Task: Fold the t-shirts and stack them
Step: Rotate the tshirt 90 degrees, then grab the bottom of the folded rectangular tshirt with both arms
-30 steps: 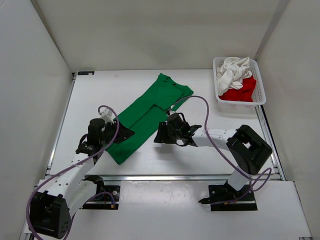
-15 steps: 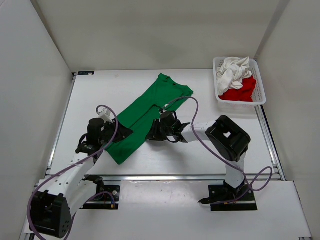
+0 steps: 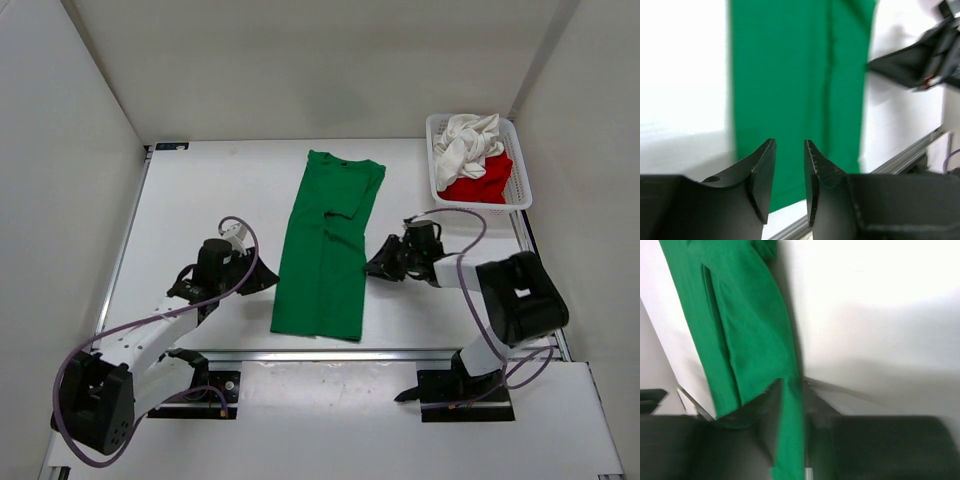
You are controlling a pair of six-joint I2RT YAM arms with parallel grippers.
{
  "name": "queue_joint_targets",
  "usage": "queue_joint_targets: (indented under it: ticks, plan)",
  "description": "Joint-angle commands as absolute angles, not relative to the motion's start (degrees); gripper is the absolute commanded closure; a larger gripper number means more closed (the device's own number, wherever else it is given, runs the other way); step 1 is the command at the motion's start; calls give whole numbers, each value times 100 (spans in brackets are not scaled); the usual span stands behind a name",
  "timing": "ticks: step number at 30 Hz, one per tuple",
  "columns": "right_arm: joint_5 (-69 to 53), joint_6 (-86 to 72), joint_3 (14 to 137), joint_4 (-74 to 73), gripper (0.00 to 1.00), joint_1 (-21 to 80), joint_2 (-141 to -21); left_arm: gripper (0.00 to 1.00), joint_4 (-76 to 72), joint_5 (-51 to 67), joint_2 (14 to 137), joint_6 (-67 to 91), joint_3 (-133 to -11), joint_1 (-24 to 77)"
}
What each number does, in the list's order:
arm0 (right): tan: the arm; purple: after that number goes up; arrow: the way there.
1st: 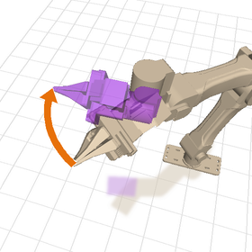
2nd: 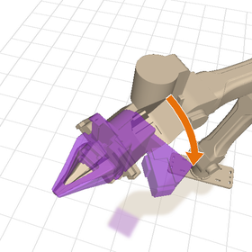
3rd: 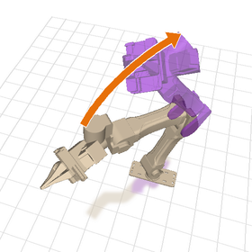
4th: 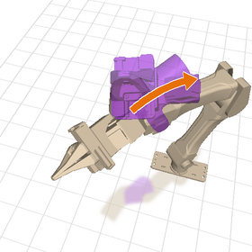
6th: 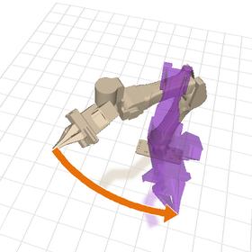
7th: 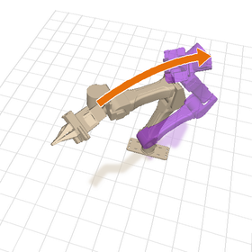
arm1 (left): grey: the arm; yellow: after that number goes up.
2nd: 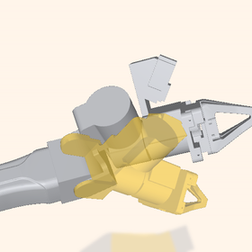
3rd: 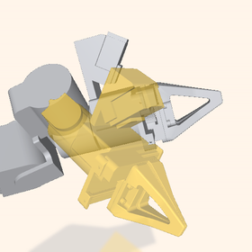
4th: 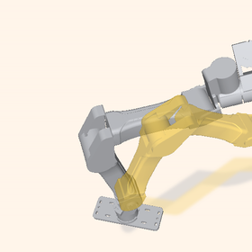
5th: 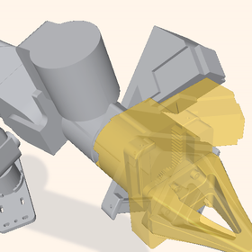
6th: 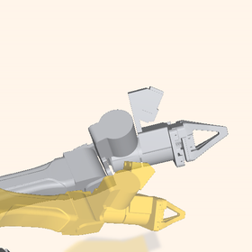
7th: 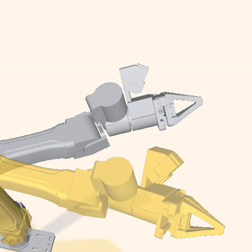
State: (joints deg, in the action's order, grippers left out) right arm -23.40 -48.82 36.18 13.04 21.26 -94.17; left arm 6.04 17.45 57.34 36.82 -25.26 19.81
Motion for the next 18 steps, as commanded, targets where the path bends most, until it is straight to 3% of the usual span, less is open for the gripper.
queue_joint_targets:
  ticks: [1, 5, 11, 18]
  plan:
    - [-3109, -4334, 3244, 968, 72, 1697, -8807, 58, 992, 1232, 5696, 3297, -2742, 2354]
    - [-2604, -3982, 3155, 12, 56, 1687, -7659, 54, 1616, 861, 5625, 2962, -2725, 2619]
    - [-2364, -3999, 2366, -1079, 64, 2003, -6285, 50, 2161, 431, 5660, 2953, -2479, 3435]
    - [-1872, -4754, 1714, -1590, 64, 3532, -5564, 45, 2250, 395, 5634, 3094, -2321, 3621]
